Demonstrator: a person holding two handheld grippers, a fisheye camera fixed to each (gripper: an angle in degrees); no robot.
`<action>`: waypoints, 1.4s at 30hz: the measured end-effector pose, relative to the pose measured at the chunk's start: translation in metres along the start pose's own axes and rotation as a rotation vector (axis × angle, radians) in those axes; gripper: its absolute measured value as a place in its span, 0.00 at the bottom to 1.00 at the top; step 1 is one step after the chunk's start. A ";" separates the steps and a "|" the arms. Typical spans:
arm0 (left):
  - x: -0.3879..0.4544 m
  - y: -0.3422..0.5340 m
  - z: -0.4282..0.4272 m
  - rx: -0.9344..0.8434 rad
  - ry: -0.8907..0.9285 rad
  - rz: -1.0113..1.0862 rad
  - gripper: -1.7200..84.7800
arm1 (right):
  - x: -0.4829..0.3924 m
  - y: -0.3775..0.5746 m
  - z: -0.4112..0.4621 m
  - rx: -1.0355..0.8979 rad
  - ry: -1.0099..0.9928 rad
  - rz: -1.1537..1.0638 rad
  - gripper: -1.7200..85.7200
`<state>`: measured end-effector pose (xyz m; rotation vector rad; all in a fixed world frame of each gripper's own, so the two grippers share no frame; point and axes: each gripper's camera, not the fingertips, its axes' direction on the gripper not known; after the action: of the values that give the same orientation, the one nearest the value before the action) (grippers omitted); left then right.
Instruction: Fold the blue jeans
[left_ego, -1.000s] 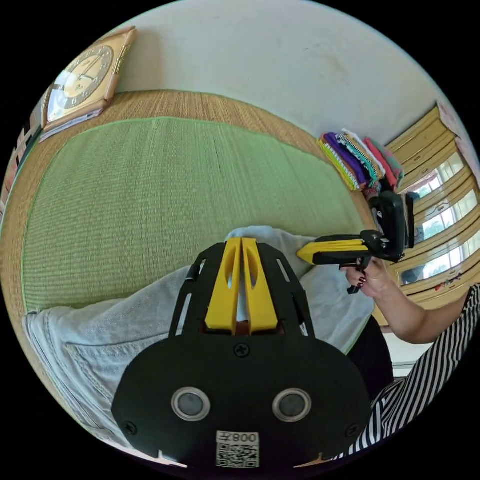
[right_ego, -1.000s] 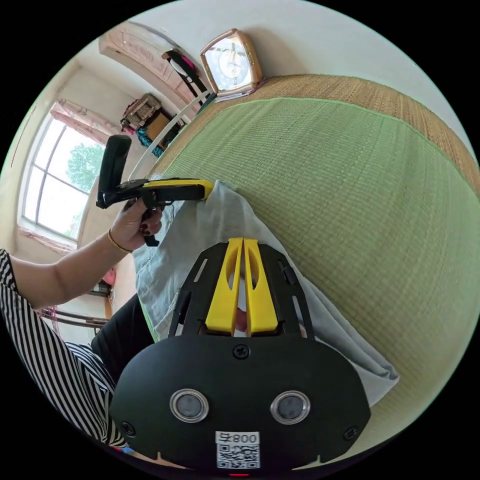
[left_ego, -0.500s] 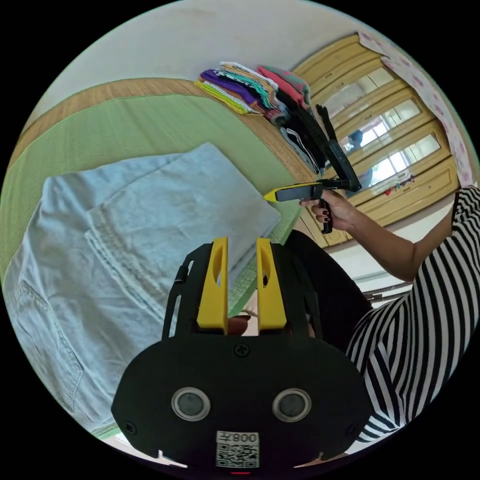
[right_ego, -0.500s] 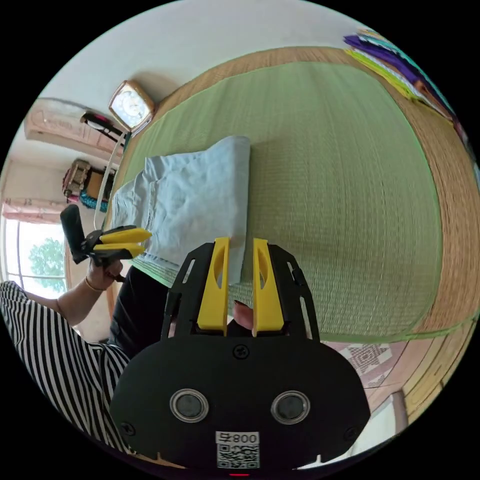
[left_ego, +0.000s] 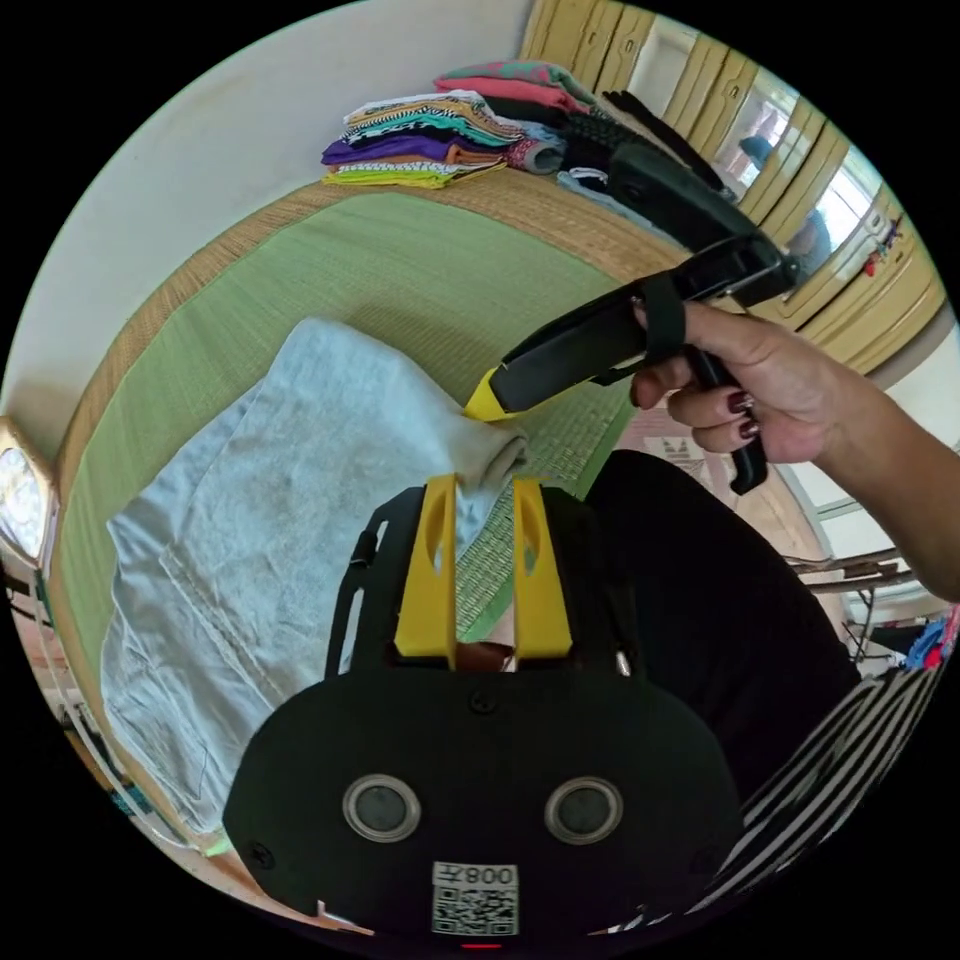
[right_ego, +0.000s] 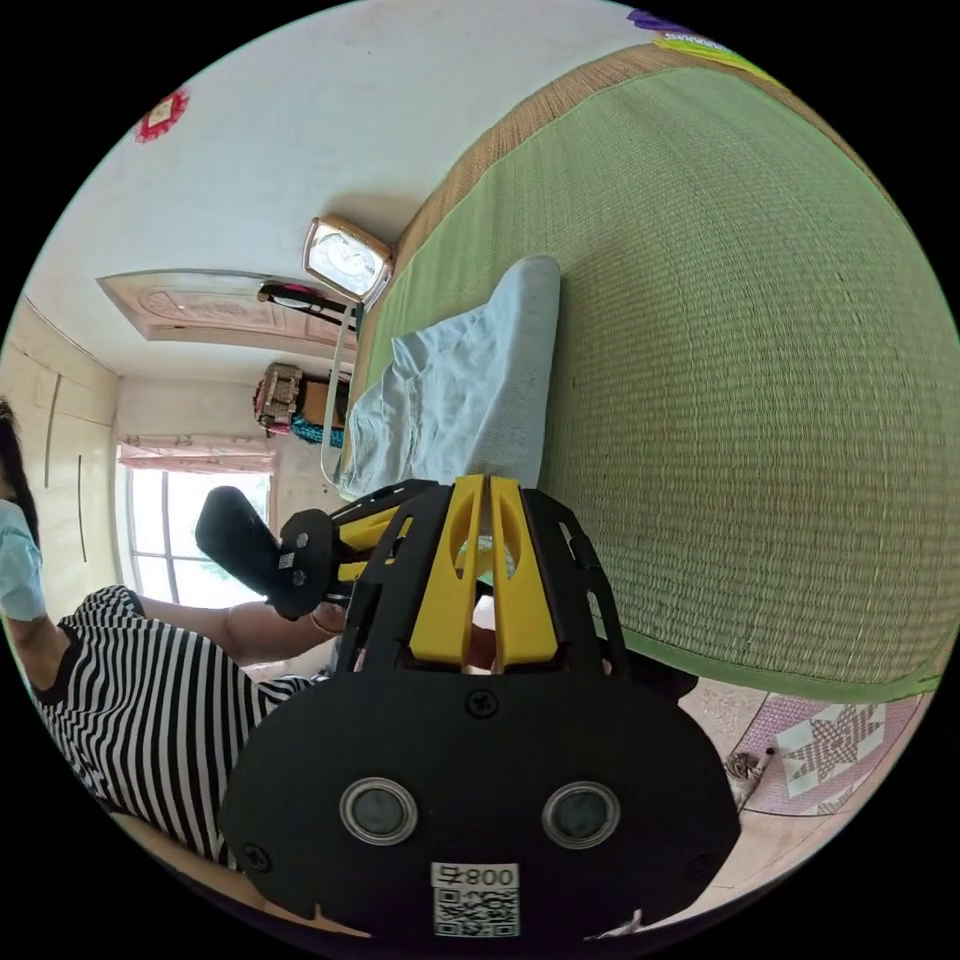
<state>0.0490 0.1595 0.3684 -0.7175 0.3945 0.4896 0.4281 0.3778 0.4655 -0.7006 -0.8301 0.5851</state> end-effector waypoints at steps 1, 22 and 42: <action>0.004 -0.003 -0.005 0.001 0.017 -0.005 0.08 | 0.004 0.001 -0.004 0.000 -0.020 -0.004 0.03; 0.131 -0.038 -0.111 0.062 0.069 0.122 0.05 | 0.126 -0.056 -0.075 0.092 -0.171 0.184 0.11; 0.179 -0.017 -0.194 0.106 0.029 0.155 0.05 | 0.169 -0.039 -0.096 0.100 -0.272 0.323 0.14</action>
<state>0.1706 0.0636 0.1534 -0.5945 0.5022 0.6006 0.6065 0.4410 0.5248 -0.6765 -0.9385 1.0237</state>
